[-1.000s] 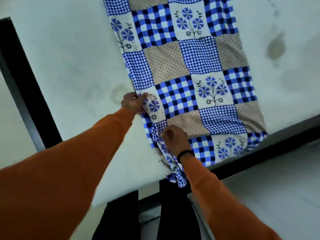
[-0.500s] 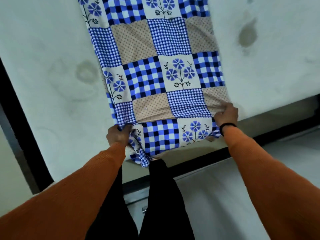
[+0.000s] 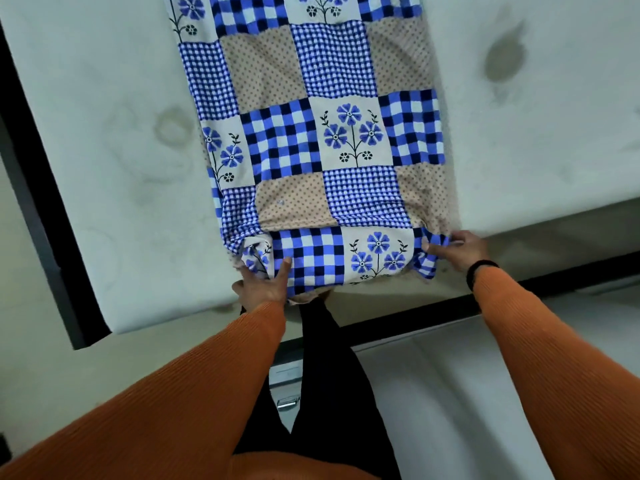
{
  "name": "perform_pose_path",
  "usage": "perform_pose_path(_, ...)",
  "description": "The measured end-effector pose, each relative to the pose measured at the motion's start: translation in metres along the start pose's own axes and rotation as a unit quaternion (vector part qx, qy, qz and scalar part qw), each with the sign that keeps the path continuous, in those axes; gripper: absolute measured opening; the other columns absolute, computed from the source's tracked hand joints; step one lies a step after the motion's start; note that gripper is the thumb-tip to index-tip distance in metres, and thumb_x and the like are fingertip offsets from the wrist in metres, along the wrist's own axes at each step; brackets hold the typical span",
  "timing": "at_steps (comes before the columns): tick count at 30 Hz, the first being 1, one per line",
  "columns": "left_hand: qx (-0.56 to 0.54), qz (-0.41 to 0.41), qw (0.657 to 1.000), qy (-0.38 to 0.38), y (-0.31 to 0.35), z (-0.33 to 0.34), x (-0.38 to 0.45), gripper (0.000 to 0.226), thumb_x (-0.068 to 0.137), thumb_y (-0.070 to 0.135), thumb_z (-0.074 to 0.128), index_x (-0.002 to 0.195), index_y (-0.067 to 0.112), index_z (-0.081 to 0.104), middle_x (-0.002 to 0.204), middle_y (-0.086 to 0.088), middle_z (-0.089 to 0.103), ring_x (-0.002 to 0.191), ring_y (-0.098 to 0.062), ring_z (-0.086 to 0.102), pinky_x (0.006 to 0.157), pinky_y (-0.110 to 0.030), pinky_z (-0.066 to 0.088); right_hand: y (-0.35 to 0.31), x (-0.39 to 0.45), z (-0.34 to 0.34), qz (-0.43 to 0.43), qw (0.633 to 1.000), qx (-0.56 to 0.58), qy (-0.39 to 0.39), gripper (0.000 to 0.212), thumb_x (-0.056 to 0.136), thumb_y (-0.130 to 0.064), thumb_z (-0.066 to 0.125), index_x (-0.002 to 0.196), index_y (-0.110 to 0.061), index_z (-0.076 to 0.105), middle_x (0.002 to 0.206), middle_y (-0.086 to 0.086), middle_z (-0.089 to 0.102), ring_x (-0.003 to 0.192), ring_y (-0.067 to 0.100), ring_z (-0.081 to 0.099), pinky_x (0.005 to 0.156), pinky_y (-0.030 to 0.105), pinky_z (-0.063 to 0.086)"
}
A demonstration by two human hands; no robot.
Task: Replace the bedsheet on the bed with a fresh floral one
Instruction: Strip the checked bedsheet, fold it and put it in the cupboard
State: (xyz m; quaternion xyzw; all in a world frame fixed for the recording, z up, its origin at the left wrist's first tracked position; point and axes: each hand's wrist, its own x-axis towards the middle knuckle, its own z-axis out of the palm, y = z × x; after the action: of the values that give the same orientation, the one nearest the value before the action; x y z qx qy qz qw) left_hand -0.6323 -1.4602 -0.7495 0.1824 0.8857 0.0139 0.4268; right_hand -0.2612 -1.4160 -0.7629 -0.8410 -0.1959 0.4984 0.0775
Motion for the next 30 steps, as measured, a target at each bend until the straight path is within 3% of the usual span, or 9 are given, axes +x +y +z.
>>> perform_pose_path(3,0.061,0.043,0.997,-0.008,-0.015,0.0,0.005,0.096,0.086,0.058,0.073,0.155,0.004,0.032,0.14,-0.022,0.046,0.128,-0.039,0.05,0.106,-0.044,0.042,0.01,-0.006,0.003,-0.024,0.999,-0.04,-0.024,0.039,0.078,-0.001,0.084,0.115,-0.001,0.072,0.108,0.008,0.069,0.081,0.015,0.063,0.078,0.026,0.049)
perform_pose_path(7,0.054,0.06,0.997,-0.014,-0.03,-0.015,0.011,0.058,0.086,0.047,0.077,0.117,-0.001,0.066,0.116,-0.021,0.07,0.11,-0.038,0.065,0.093,-0.042,0.05,0.02,-0.01,-0.004,-0.055,0.997,-0.012,0.059,0.025,0.079,0.003,0.077,0.102,-0.003,0.072,0.082,0.003,0.067,0.063,0.006,0.06,0.05,0.008,0.045)
perform_pose_path(10,0.05,0.044,0.997,-0.037,-0.054,-0.026,0.004,0.054,0.086,0.042,0.079,0.119,0.001,0.068,0.119,-0.019,0.071,0.11,-0.036,0.066,0.092,-0.039,0.051,0.032,-0.017,-0.007,-0.024,0.995,0.04,0.092,0.018,0.079,-0.006,0.077,0.093,-0.011,0.067,0.092,0.012,0.071,0.085,0.02,0.062,0.067,0.024,0.055)
perform_pose_path(13,-0.005,0.012,0.998,-0.058,-0.075,-0.034,-0.003,0.056,0.083,0.039,0.083,0.123,0.004,0.065,0.118,-0.015,0.07,0.104,-0.031,0.066,0.084,-0.036,0.051,0.048,-0.026,-0.001,0.002,0.994,0.103,0.036,0.029,0.071,-0.034,0.085,0.089,-0.017,0.071,0.103,0.012,0.076,0.09,0.025,0.071,0.089,0.05,0.06)
perform_pose_path(18,-0.127,-0.079,0.98,-0.13,-0.107,-0.029,0.037,0.088,0.054,0.028,0.101,0.127,0.009,0.055,0.115,-0.012,0.071,0.098,-0.032,0.072,0.089,-0.046,0.059,0.048,-0.049,0.008,0.006,0.989,0.014,-0.148,0.047,0.068,-0.021,0.094,0.11,-0.011,0.075,0.105,0.005,0.078,0.099,0.025,0.075,0.091,0.043,0.058)
perform_pose_path(20,-0.135,-0.1,0.967,-0.19,-0.095,-0.037,0.023,0.06,0.062,0.014,0.097,0.113,0.004,0.065,0.109,-0.015,0.073,0.08,-0.026,0.076,0.072,-0.038,0.063,0.046,-0.051,0.011,0.007,0.98,-0.092,-0.178,0.051,0.069,-0.015,0.094,0.115,-0.008,0.072,0.106,0.004,0.075,0.099,0.024,0.073,0.095,0.042,0.056)
perform_pose_path(22,-0.101,-0.11,0.966,-0.213,-0.087,-0.044,0.007,0.027,0.078,0.003,0.085,0.1,-0.001,0.069,0.096,-0.017,0.071,0.062,-0.02,0.072,0.065,-0.03,0.062,0.047,-0.053,0.013,0.003,0.974,-0.138,-0.181,0.05,0.072,-0.011,0.091,0.116,-0.007,0.069,0.106,0.005,0.071,0.099,0.025,0.069,0.095,0.04,0.054)
perform_pose_path(26,-0.105,-0.106,0.967,-0.208,-0.089,-0.058,0.008,0.014,0.081,0.003,0.082,0.089,0.002,0.07,0.103,-0.02,0.072,0.087,-0.03,0.068,0.095,-0.047,0.056,0.046,-0.063,0.005,-0.011,0.986,-0.094,-0.134,0.025,0.078,-0.006,0.084,0.096,-0.015,0.068,0.101,0.008,0.071,0.088,0.024,0.068,0.092,0.041,0.055)
perform_pose_path(30,-0.22,-0.152,0.939,-0.216,-0.068,-0.07,0.008,0.007,0.087,0.004,0.064,0.09,-0.002,0.066,0.085,-0.019,0.073,0.059,-0.024,0.069,0.062,-0.032,0.062,0.027,-0.068,-0.009,-0.035,0.996,-0.009,-0.084,0.018,0.082,-0.001,0.079,0.093,-0.012,0.071,0.092,0.007,0.076,0.077,0.018,0.07,0.077,0.032,0.057)
